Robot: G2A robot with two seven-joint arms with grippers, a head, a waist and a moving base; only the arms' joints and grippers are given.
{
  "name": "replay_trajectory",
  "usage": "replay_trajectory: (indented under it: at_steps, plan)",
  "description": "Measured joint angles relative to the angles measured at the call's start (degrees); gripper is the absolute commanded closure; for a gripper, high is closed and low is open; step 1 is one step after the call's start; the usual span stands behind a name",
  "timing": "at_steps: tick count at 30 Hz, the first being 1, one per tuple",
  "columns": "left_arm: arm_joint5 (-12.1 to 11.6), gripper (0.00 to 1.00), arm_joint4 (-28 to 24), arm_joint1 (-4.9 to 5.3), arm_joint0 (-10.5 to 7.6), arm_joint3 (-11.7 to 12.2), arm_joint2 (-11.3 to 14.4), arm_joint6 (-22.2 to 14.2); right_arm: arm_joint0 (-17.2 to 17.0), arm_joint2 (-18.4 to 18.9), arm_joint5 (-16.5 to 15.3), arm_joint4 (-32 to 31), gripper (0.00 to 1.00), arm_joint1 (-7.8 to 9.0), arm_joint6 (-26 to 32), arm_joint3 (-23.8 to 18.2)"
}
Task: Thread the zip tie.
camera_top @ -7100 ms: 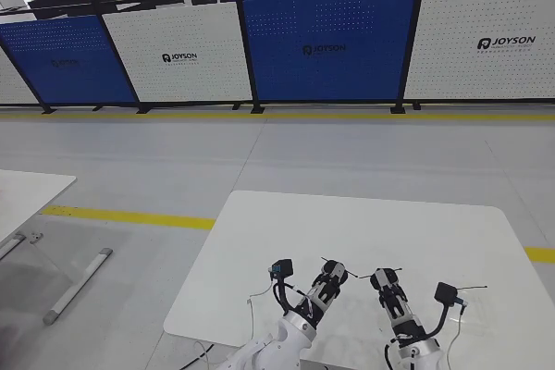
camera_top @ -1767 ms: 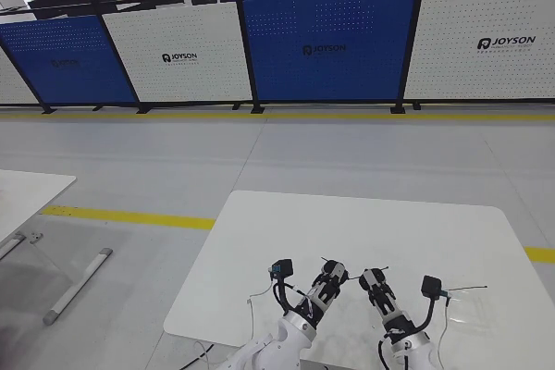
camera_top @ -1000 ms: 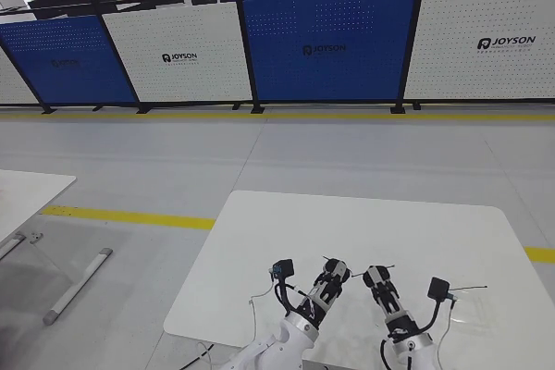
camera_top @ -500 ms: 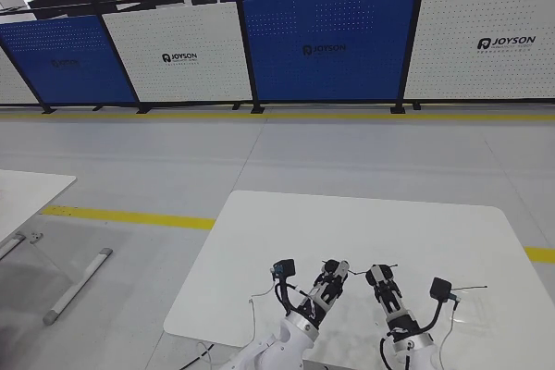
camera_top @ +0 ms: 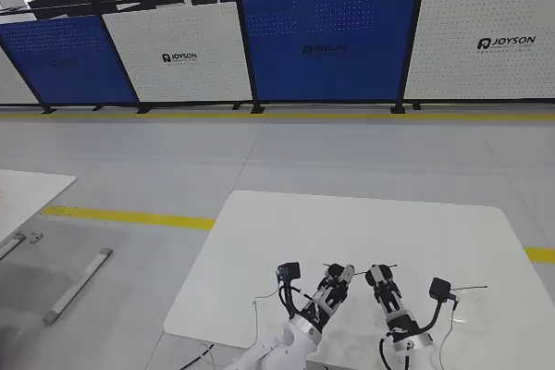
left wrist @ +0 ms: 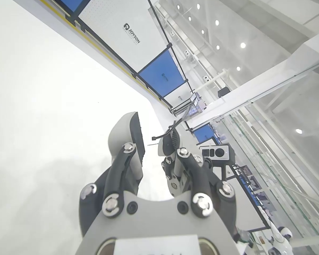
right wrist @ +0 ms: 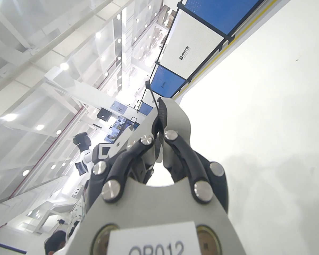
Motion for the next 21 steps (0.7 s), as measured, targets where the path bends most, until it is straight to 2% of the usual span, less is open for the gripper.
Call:
replay_trajectory:
  at_steps: [3,5,21]
  plan:
    - [0.07,0.89,0.36,-0.11,-0.05,0.19,0.18,-0.07,-0.13,0.10,-0.05,-0.10,1.00,-0.05,0.01,-0.15]
    - [0.09,1.00,0.49,-0.17,-0.06,0.29,0.22,-0.11,-0.21,0.15,-0.13,-0.13,1.00,-0.08,0.02,-0.21]
    - [-0.57,1.00,1.46,-0.46,0.23,0.33,0.14,-0.77,-0.54,0.53,-0.07,-0.37,1.00,-0.28,1.25,-0.65]
